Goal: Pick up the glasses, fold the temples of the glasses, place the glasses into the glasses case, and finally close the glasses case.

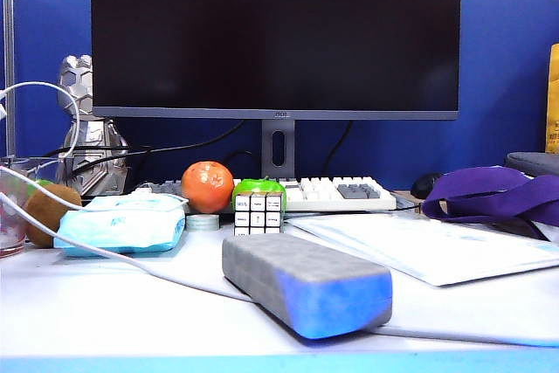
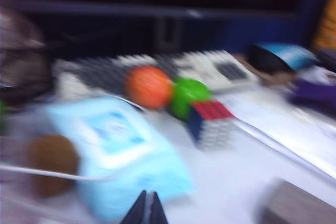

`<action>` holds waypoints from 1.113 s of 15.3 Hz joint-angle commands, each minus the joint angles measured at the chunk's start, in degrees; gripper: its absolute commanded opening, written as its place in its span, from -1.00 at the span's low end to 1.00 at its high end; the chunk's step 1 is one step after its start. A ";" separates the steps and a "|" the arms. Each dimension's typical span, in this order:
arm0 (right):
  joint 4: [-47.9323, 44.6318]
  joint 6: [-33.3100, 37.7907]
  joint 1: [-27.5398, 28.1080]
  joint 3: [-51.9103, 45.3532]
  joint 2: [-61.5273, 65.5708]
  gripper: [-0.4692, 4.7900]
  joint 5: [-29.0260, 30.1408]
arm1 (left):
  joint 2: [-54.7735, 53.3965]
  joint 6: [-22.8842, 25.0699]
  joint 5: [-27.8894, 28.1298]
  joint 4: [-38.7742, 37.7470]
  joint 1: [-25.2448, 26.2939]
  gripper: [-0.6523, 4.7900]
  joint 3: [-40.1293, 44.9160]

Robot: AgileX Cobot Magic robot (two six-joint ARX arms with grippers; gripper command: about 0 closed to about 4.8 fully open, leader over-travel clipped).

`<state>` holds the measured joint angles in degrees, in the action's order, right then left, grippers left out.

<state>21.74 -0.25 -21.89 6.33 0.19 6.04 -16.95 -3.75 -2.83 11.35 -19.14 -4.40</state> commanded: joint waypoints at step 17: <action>-0.79 0.22 0.00 0.22 -0.09 -0.84 0.07 | 16.90 7.80 0.66 -21.40 13.84 -0.78 3.93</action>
<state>21.76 -0.23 -21.89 6.33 0.19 6.04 -0.14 3.66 -2.26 -9.23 -5.32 -0.56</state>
